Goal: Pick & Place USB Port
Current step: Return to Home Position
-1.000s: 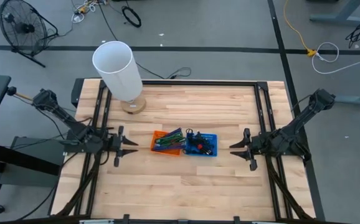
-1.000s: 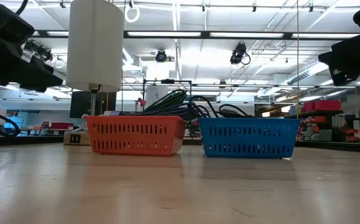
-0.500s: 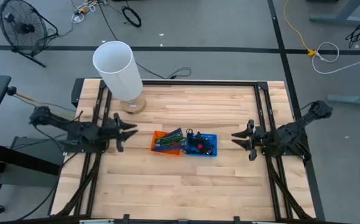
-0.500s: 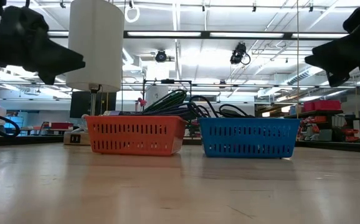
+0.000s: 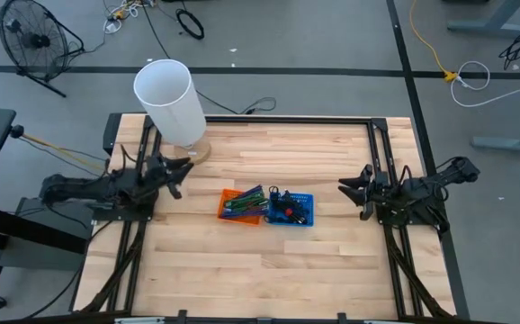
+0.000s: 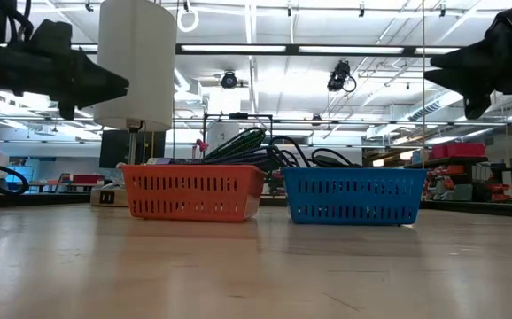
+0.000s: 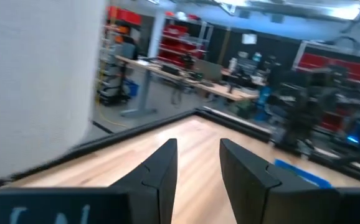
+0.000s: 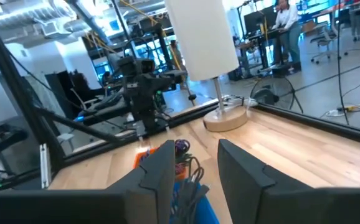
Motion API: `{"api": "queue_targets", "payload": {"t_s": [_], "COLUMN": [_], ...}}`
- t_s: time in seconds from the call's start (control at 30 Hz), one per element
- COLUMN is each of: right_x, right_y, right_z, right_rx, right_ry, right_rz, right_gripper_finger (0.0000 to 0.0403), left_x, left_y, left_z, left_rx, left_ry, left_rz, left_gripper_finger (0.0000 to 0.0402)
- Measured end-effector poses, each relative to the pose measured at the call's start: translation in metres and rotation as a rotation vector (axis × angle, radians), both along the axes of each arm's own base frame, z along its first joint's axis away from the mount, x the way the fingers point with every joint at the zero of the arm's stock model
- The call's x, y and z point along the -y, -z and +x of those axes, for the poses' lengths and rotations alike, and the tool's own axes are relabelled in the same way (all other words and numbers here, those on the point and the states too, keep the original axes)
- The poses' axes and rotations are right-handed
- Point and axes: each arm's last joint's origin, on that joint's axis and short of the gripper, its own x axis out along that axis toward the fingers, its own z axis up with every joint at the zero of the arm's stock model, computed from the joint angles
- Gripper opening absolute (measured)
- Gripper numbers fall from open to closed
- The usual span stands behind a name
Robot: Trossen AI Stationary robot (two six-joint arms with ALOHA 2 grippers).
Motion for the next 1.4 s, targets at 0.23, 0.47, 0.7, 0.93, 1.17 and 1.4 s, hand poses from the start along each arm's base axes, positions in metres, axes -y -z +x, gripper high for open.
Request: {"api": "queue_targets", "payload": {"t_s": [0.23,0.47,0.7,0.93,1.17,1.4], "right_x": [0.004,0.022,0.037,0.04,0.04,0.04], "right_y": [0.002,0.002,0.002,0.003,0.003,0.002], "right_z": [0.001,0.003,0.002,0.002,0.002,0.002], "right_rx": [-0.016,-0.017,-0.017,-0.03,-0.029,-0.039], "right_ry": [0.037,0.236,0.415,0.458,0.454,0.457], "right_rz": [-0.008,-0.006,-0.004,-0.005,-0.005,-0.037], "right_gripper_finger": [0.0123,0.0123,0.0123,0.0123,0.0123,0.0123], "left_x": [-0.01,-0.017,-0.023,-0.027,-0.03,-0.032], "left_y": [0.0,0.0,-0.001,-0.001,-0.001,-0.002], "left_z": [-0.002,-0.004,-0.005,-0.007,-0.009,-0.01], "left_rx": [0.005,0.007,0.009,0.012,0.019,0.025], "left_ry": [-0.113,-0.186,-0.246,-0.302,-0.331,-0.356], "left_rz": [0.0,0.0,0.0,0.001,0.002,0.003], "left_gripper_finger": [0.0124,0.0124,0.0124,0.0124,0.0124,0.0124]}}
